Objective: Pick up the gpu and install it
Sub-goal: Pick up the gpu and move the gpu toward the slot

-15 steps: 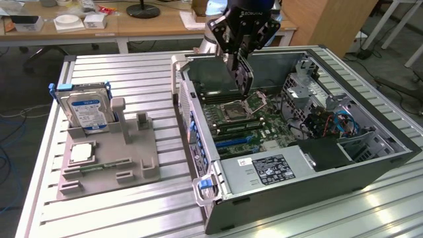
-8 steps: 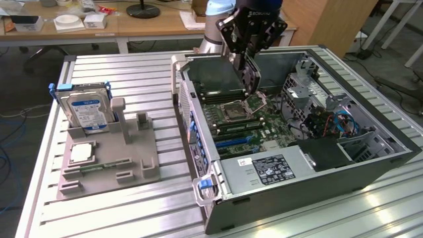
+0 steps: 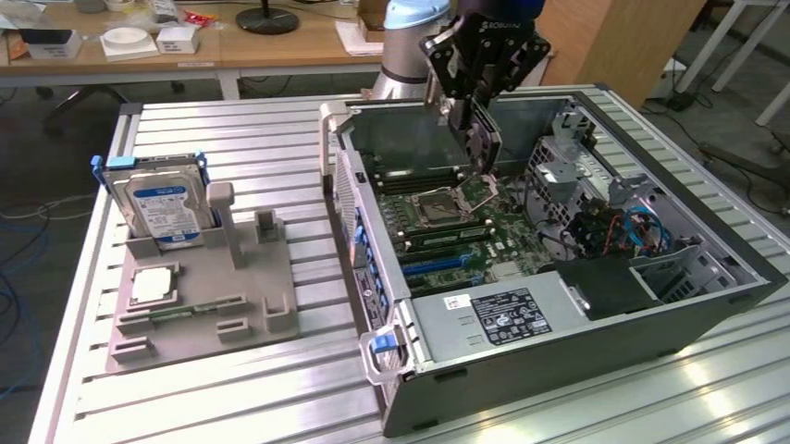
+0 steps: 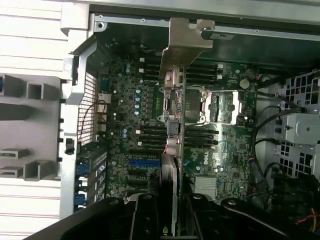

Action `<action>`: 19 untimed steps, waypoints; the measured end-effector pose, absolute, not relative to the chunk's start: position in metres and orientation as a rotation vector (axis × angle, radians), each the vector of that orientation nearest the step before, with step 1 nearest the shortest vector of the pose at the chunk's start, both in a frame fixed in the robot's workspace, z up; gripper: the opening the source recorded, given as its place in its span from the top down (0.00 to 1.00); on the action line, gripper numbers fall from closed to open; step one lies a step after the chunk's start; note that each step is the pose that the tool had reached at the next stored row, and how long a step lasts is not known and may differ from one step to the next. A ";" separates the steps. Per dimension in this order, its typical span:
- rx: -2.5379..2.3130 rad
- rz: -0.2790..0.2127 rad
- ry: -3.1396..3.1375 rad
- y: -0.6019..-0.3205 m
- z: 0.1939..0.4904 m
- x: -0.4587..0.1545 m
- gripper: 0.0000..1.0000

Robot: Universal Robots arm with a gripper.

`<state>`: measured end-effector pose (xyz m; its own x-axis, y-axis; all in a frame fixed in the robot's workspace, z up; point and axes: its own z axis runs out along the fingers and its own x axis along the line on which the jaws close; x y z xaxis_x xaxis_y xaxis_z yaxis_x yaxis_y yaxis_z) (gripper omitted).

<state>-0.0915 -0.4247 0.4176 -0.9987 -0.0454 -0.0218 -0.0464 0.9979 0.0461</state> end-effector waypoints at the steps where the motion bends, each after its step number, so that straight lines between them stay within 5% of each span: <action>1: -0.072 0.073 3.119 -0.425 0.418 -0.090 0.73; 19: -0.072 0.073 3.120 -0.425 0.418 -0.051 0.73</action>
<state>-0.0513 -0.4247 0.4177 -0.9987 -0.0454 -0.0212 -0.0463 0.9979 0.0460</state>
